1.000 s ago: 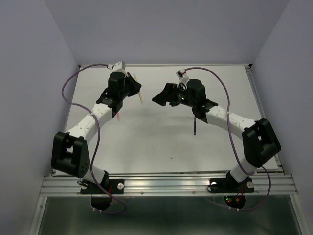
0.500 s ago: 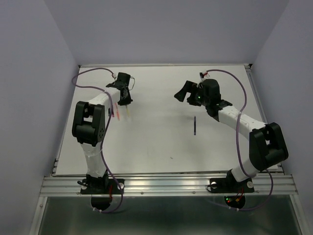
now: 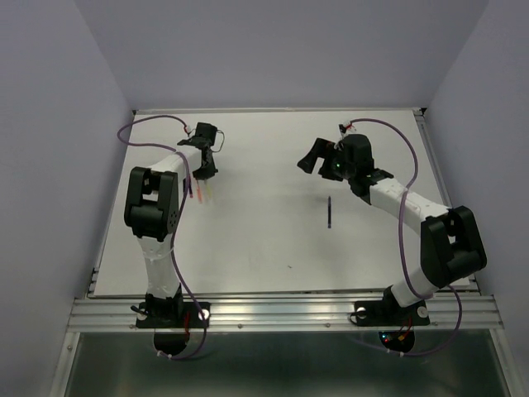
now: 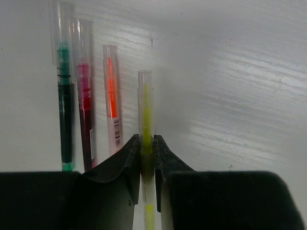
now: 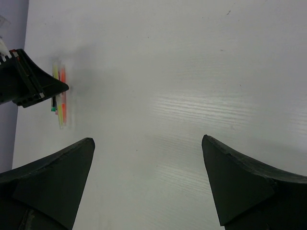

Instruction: Insert the pens into the pen caps

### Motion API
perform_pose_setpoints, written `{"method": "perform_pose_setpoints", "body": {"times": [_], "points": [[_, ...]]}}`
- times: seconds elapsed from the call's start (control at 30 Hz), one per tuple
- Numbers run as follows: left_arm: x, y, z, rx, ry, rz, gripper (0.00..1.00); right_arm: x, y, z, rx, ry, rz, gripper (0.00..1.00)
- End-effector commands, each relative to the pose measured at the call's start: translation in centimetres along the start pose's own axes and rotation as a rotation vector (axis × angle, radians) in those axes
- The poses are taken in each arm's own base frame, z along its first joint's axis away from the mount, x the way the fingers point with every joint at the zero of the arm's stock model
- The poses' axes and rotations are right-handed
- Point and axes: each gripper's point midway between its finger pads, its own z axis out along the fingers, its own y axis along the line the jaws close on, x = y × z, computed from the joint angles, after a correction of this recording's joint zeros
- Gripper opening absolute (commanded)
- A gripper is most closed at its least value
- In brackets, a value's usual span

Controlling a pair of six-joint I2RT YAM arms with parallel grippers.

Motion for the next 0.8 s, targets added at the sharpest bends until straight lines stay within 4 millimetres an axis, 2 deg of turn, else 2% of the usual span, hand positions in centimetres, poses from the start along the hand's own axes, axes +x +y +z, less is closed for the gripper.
{"method": "perform_pose_setpoints", "body": {"times": [0.0,0.13,0.17,0.3,0.6,0.7,0.77], "points": [[-1.7,1.3,-0.6,-0.067,-0.036,-0.012,0.24,-1.9,0.4,-0.1,-0.003,-0.048,-0.019,1.00],[-1.1,1.5,-0.5,-0.074,-0.022,-0.019,0.29,-1.9,0.3,-0.2,0.001,-0.051,-0.021,1.00],[-1.1,1.5,-0.5,-0.076,-0.020,-0.021,0.34,-2.0,-0.1,-0.3,0.009,-0.052,-0.017,1.00],[-0.8,1.8,-0.6,-0.084,-0.019,-0.018,0.41,-1.9,-0.1,-0.2,0.009,-0.048,-0.014,1.00],[-1.2,1.9,-1.5,-0.069,-0.037,-0.019,0.41,-1.8,-0.3,-0.2,0.016,-0.042,-0.007,1.00],[-1.7,1.8,-2.4,-0.052,-0.056,-0.026,0.42,-1.6,-0.6,-0.3,0.030,-0.039,-0.010,1.00],[-2.2,1.6,-3.5,-0.027,-0.077,-0.032,0.45,-1.0,-1.5,-0.6,0.068,-0.029,-0.021,1.00]]}}
